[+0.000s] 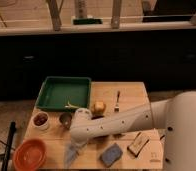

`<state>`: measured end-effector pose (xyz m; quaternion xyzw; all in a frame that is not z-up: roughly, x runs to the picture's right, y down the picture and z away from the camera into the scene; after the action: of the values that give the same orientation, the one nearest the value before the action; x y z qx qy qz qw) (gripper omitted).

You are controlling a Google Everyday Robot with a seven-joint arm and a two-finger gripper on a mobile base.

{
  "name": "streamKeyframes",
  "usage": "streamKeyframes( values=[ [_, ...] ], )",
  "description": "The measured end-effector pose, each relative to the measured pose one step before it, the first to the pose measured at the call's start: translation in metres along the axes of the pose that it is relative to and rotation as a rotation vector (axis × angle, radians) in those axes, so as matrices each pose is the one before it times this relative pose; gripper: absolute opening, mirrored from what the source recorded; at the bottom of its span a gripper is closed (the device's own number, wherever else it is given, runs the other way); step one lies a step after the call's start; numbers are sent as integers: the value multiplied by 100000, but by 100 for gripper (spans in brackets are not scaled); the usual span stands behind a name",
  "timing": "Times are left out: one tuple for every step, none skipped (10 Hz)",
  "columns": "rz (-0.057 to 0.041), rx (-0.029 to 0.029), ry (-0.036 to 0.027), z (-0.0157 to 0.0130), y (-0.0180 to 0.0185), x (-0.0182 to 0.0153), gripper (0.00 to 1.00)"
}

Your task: Place towel in tray

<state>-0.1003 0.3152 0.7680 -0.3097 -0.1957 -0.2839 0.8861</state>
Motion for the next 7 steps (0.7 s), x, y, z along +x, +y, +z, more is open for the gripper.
streamKeyframes(
  values=[
    [287,-407,-57,-30,132,15,0],
    [-281,-21,-116,-59,91,-19,0],
    [-133,248,-85,-169,20,20,0],
    [-174,211,-11,-332,71,12,0],
    [-274,221,68,-307,17,-18,0],
    [-216,346,-16,-385,42,40,0],
    [-481,831,-145,-917,-88,-49,0]
  ],
)
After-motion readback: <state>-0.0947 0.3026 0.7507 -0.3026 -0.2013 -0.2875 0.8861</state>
